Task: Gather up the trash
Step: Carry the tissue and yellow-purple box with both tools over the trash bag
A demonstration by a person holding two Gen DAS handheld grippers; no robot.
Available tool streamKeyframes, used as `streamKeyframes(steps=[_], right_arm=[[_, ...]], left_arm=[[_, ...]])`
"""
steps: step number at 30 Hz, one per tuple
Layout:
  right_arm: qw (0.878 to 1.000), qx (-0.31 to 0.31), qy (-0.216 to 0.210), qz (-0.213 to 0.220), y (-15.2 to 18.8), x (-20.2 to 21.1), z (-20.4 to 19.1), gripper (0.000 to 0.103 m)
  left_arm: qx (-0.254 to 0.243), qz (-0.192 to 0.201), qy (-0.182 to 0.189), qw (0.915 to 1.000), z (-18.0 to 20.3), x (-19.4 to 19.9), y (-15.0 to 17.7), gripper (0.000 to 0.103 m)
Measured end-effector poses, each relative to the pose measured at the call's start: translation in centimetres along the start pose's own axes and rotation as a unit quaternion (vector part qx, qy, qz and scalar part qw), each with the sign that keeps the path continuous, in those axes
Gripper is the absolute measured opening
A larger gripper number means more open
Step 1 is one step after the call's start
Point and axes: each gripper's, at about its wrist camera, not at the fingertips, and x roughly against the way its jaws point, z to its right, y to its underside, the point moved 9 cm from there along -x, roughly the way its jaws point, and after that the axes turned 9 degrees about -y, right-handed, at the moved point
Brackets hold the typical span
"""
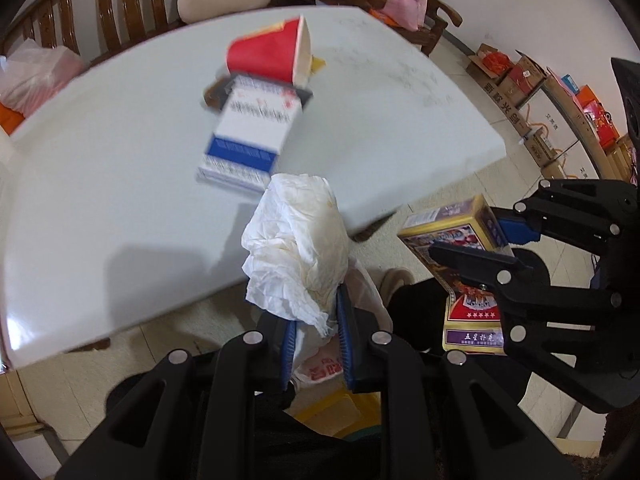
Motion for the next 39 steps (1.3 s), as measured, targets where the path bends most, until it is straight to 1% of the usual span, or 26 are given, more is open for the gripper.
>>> streamKeyframes(steps=[4, 9, 14, 18, 22, 25, 30, 34, 39], right_arm=[[1.000, -0.003, -0.004, -0.004, 1.6, -1.3, -0.2, 0.020], [1.000, -0.010, -0.009, -0.016, 3.8, -3.8, -0.3, 0.020], [0.999, -0.023, -0.006, -0.028, 5.8, -6.2, 0.2, 0.020], [0.999, -0.033, -0.004, -0.037, 6.9, -8.2, 0.7, 0.020], [0.998, -0.045, -0.003, -0.042, 7.8, -10.3, 1.1, 0.020], [0.998, -0.054, -0.001, -0.044, 8.7, -11.6, 1.6, 0.020], [0.997, -0.068, 0.008, -0.046, 9.4, -14.1, 2.7, 0.019], [0.996, -0.077, 0.007, -0.050, 9.6, -15.8, 3.2, 0.019], [0.995, -0.083, 0.016, -0.051, 9.4, -17.8, 3.9, 0.019]], left_arm=[[-0.009, -0.002, -0.001, 1.0000, 0.8, -1.4, 1.7, 0.019], [-0.008, -0.019, 0.002, 0.9998, 2.0, -4.7, 3.8, 0.019], [-0.006, -0.032, 0.006, 0.9994, 3.0, -7.7, 5.0, 0.019], [-0.002, -0.047, 0.004, 0.9989, 3.0, -10.0, 5.9, 0.019], [-0.008, -0.060, -0.006, 0.9982, 3.0, -12.2, 6.5, 0.019], [-0.005, -0.071, -0.001, 0.9975, 3.3, -13.7, 7.2, 0.019], [0.002, -0.102, 0.012, 0.9948, 3.5, -17.2, 8.4, 0.019], [0.020, -0.126, 0.024, 0.9915, 3.3, -20.0, 9.1, 0.019], [0.038, -0.142, 0.032, 0.9887, 3.0, -22.1, 9.4, 0.019]])
